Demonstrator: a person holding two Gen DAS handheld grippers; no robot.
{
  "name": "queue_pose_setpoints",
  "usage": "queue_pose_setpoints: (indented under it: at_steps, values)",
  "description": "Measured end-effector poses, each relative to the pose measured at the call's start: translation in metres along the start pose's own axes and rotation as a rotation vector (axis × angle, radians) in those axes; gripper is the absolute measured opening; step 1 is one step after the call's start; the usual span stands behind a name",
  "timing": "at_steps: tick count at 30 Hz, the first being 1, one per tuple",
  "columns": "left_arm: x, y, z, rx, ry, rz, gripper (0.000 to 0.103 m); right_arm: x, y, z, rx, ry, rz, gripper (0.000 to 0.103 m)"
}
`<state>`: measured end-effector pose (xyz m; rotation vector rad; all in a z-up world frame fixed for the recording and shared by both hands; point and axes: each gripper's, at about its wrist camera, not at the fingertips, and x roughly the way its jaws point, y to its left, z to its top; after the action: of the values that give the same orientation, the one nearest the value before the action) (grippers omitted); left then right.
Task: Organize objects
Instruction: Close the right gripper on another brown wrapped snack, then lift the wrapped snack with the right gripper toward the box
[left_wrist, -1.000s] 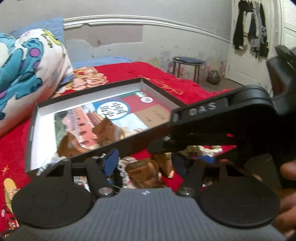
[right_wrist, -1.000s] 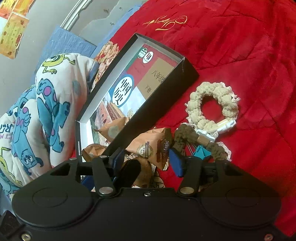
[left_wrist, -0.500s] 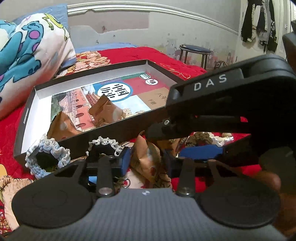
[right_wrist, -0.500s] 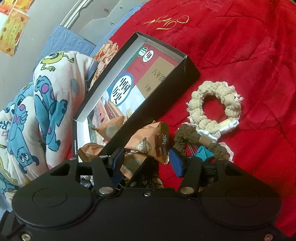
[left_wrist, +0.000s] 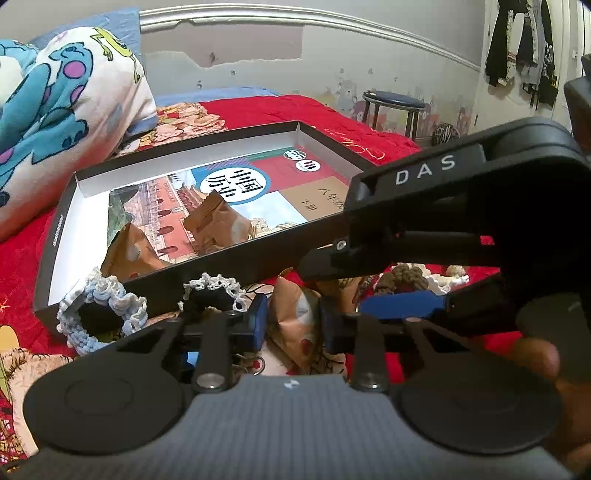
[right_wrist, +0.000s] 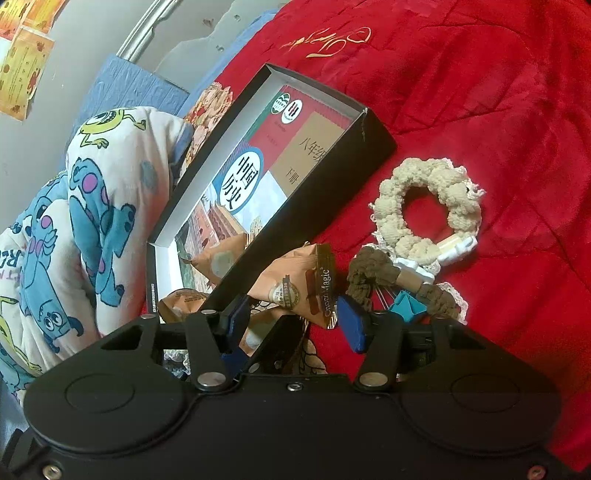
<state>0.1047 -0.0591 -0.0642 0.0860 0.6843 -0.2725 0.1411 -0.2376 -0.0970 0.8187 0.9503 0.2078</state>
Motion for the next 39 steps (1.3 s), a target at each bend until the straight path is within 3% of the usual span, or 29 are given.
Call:
queue_pose_setpoints:
  at_steps: [19,25,27,39]
  values:
    - [-0.001,-0.001,-0.004,-0.026,-0.013,0.018,0.036,0.009,0.004,0.000,0.017,-0.041,-0.005,0.051]
    - [-0.001,-0.001,-0.004,-0.029,-0.010,0.017,0.036,0.012,0.004,0.000,-0.004,-0.031,-0.012,0.039]
    - [-0.001,-0.001,-0.004,-0.034,-0.009,0.015,0.036,0.013,0.002,0.000,-0.003,-0.026,-0.027,0.031]
    - [0.001,0.000,-0.003,-0.041,-0.007,0.012,0.036,0.014,0.001,0.000,-0.007,-0.021,-0.030,0.027]
